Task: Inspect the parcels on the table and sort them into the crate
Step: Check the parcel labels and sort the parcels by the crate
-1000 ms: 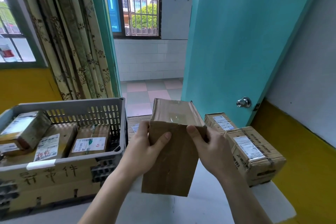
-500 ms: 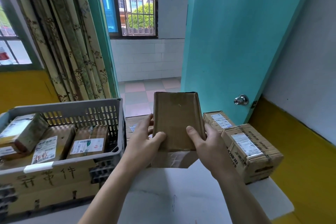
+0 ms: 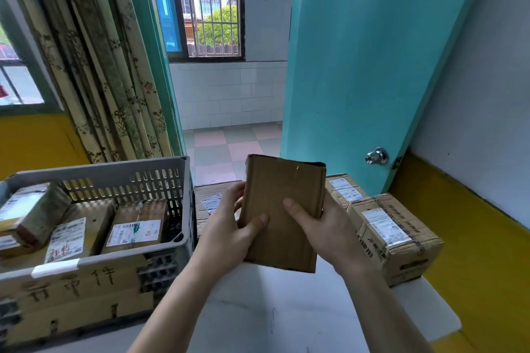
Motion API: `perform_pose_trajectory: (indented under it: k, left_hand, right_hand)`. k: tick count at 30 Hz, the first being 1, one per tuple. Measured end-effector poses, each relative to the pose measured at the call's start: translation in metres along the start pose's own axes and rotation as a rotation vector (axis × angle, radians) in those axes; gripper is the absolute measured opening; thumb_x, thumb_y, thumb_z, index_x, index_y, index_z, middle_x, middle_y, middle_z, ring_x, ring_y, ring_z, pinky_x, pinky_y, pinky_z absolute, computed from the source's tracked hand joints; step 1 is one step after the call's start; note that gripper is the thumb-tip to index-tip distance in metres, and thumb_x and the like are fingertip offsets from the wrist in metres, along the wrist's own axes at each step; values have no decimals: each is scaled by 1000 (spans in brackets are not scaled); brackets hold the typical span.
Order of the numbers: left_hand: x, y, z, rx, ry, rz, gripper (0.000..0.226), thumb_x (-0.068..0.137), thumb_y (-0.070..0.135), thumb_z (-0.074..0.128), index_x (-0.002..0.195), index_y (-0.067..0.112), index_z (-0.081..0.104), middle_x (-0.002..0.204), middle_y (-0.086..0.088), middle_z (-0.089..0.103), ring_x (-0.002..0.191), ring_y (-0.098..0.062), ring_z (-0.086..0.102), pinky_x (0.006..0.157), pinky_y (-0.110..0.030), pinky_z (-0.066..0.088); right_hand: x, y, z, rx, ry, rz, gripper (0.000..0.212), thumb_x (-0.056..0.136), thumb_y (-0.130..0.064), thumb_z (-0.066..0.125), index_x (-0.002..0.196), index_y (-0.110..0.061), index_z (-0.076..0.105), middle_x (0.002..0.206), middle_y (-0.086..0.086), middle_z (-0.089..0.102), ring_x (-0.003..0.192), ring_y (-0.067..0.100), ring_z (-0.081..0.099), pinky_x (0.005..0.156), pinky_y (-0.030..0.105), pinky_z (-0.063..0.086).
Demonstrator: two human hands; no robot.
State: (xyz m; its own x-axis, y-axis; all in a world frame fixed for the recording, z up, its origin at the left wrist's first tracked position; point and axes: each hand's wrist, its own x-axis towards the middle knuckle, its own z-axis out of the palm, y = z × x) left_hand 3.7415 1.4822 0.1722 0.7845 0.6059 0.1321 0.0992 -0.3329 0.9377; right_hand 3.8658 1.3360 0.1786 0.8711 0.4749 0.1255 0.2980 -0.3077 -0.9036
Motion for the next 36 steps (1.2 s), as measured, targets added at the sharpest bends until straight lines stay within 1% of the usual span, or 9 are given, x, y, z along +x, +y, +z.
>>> perform_pose_trajectory:
  k: [3, 7, 10, 14, 17, 20, 25, 31, 36]
  left_hand:
    - [2, 3, -2, 12, 6, 9, 80, 82, 41, 76, 154, 31, 40, 137, 16, 55, 123, -3, 58, 101, -40, 56]
    - [6, 7, -5, 32, 65, -2, 55, 91, 52, 70, 140, 33, 56, 128, 11, 51, 111, 2, 57, 94, -18, 52]
    - [9, 1, -6, 25, 97, -1, 48, 91, 44, 74, 133, 27, 59, 127, 5, 63, 112, -12, 65, 95, -42, 58]
    - [6, -11, -5, 20, 64, -3, 34, 93, 28, 76, 120, 28, 56, 119, 8, 72, 112, -10, 68, 92, -43, 59]
    - [0, -8, -2, -71, 29, -35, 47, 85, 51, 79, 116, 26, 55, 119, 10, 71, 115, 1, 65, 93, -33, 58]
    - [-1, 11, -3, -103, 56, -106, 57, 79, 73, 54, 104, 22, 57, 103, 11, 67, 92, 7, 64, 75, -20, 48]
    - [13, 13, -10, -68, 125, -108, 23, 94, 41, 71, 110, 31, 58, 111, 9, 70, 100, -4, 67, 89, -32, 56]
    - [12, 7, -9, -47, 113, -107, 33, 95, 18, 72, 125, 24, 57, 110, 8, 73, 102, -10, 71, 98, -45, 57]
    - [7, 4, -1, -54, 122, -87, 43, 92, 23, 76, 128, 27, 53, 126, 3, 68, 109, -9, 68, 95, -41, 59]
  right_hand:
    - [0, 8, 1, 11, -17, -12, 34, 82, -60, 73, 111, -44, 65, 111, -6, 68, 100, 9, 66, 88, 37, 57]
    - [-3, 9, 6, 48, -72, -53, 36, 83, -51, 76, 115, -49, 59, 110, -19, 69, 96, 3, 67, 78, 28, 60]
    - [-3, 7, 8, 134, -81, -47, 40, 83, -45, 79, 118, -35, 64, 108, -20, 72, 97, 3, 69, 76, 26, 61]
    - [-2, -13, 2, 182, -37, 38, 54, 80, -71, 53, 100, -22, 61, 89, -11, 65, 86, 5, 62, 66, 21, 43]
    - [1, -16, 3, 148, 17, 75, 51, 92, -68, 47, 103, -20, 58, 90, -6, 61, 85, 9, 58, 66, 28, 39]
    - [2, -12, 5, 172, 28, 124, 28, 97, -44, 55, 109, -19, 58, 97, -3, 63, 86, 7, 58, 64, 27, 40]
    - [-2, -13, 17, 173, -72, 71, 36, 75, -37, 52, 104, -28, 71, 101, -7, 74, 97, 15, 68, 87, 43, 58]
    - [5, -12, 13, 162, 6, 84, 10, 93, -25, 64, 101, -27, 68, 98, -13, 73, 98, 10, 67, 85, 32, 56]
    - [5, -13, 17, -17, 55, -21, 20, 99, -33, 62, 115, -23, 68, 94, -16, 67, 93, 13, 65, 89, 35, 57]
